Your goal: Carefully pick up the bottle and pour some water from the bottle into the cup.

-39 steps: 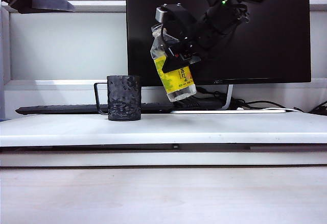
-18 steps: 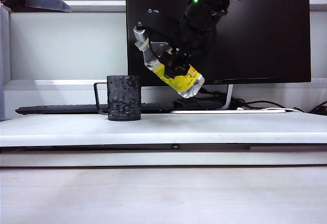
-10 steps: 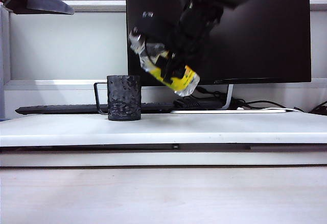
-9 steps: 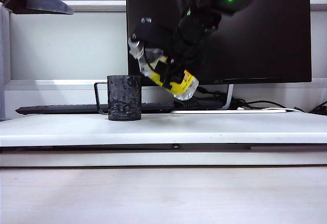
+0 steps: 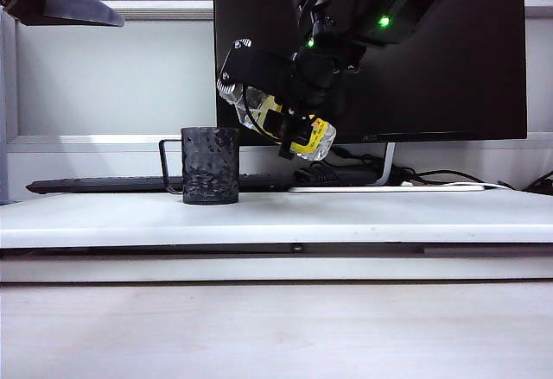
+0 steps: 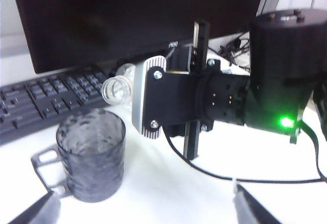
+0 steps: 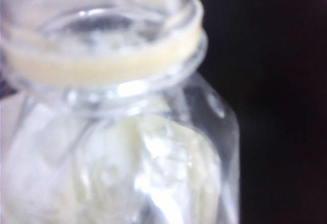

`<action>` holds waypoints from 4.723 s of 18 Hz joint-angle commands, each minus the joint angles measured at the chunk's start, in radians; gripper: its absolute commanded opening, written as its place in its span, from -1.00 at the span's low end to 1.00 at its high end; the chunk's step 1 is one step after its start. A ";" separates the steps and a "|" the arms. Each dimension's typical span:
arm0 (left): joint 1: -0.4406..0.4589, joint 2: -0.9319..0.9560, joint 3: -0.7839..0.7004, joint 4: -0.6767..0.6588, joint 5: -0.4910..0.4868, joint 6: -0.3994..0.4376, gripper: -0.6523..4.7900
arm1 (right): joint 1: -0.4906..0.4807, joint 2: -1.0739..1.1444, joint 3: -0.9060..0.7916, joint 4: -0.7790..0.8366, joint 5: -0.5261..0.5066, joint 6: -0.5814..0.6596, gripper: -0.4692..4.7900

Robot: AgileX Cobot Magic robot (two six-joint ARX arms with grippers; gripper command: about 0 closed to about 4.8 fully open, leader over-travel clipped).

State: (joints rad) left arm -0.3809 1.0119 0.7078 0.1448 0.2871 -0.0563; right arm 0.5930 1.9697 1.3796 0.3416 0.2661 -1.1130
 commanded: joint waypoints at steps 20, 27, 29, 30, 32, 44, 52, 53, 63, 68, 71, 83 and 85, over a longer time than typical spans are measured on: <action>0.001 -0.002 0.002 -0.024 0.113 -0.003 1.00 | -0.032 0.027 0.010 0.163 -0.060 -0.380 -0.02; 0.001 -0.002 0.002 -0.028 0.121 -0.003 1.00 | -0.050 0.027 0.010 0.175 -0.063 -0.414 -0.02; 0.001 -0.002 0.002 -0.028 0.121 -0.003 1.00 | -0.050 0.027 0.010 0.179 -0.063 -0.415 -0.02; 0.001 -0.002 0.002 -0.029 0.122 -0.003 1.00 | -0.050 0.027 0.010 0.179 -0.063 -0.432 -0.02; 0.001 -0.002 0.002 -0.032 0.122 -0.003 1.00 | -0.050 0.027 0.011 0.179 -0.063 -0.433 -0.02; 0.001 -0.002 0.002 -0.039 0.144 -0.003 1.00 | -0.050 0.027 0.036 0.179 -0.089 -0.458 -0.02; 0.001 -0.002 0.002 -0.047 0.147 -0.003 1.00 | -0.047 0.027 0.036 0.171 -0.089 -0.460 -0.02; 0.001 -0.002 0.002 -0.047 0.148 -0.003 1.00 | -0.047 0.027 0.036 0.171 -0.089 -0.462 -0.02; 0.001 -0.002 0.002 -0.048 0.148 -0.003 1.00 | -0.047 0.027 0.036 0.167 -0.089 -0.478 -0.02; 0.001 -0.002 0.002 -0.057 0.148 -0.003 1.00 | -0.047 0.027 0.036 0.164 -0.089 -0.485 -0.02; 0.001 -0.002 0.002 -0.057 0.148 -0.003 1.00 | -0.047 0.027 0.036 0.164 -0.089 -0.485 -0.02; 0.001 -0.002 0.002 -0.063 0.148 -0.003 1.00 | -0.046 0.026 0.036 0.194 -0.085 -0.333 -0.02; 0.001 -0.002 0.002 -0.063 0.148 -0.004 1.00 | -0.046 0.026 0.036 0.198 -0.085 -0.234 -0.02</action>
State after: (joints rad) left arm -0.3809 1.0122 0.7078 0.0723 0.4274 -0.0601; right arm 0.5461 2.0060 1.4055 0.4965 0.1810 -1.4105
